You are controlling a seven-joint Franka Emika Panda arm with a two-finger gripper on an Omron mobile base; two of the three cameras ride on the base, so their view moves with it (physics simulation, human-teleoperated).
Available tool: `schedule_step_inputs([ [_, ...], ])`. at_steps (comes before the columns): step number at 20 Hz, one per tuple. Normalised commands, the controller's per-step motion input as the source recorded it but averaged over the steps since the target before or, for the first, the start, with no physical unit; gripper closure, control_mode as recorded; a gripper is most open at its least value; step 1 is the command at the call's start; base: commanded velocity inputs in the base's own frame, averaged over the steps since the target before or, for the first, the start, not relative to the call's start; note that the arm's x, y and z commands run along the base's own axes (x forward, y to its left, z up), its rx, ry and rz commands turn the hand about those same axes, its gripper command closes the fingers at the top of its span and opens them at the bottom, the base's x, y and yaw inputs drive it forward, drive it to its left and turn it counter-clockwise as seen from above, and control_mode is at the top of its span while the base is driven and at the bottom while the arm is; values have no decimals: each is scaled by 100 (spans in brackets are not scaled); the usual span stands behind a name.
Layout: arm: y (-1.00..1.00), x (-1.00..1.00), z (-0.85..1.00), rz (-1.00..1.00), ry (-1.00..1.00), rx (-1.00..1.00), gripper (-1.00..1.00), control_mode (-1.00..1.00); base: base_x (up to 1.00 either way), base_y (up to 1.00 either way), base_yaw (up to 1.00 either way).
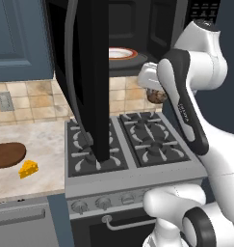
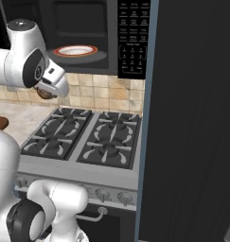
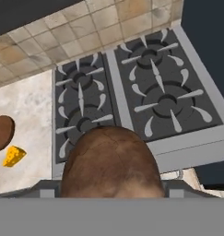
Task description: Retrieve the reheated potato from the microwave, then place the potato, cheese, and condiment on the cutting board.
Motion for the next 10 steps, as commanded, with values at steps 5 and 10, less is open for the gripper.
schedule_step_inputs([
  [5,-8,0,-48,1,23,0,100,-100,0,0,0],
  [10,-2,4,-32,2,15,0,100,-100,0,0,0],
])
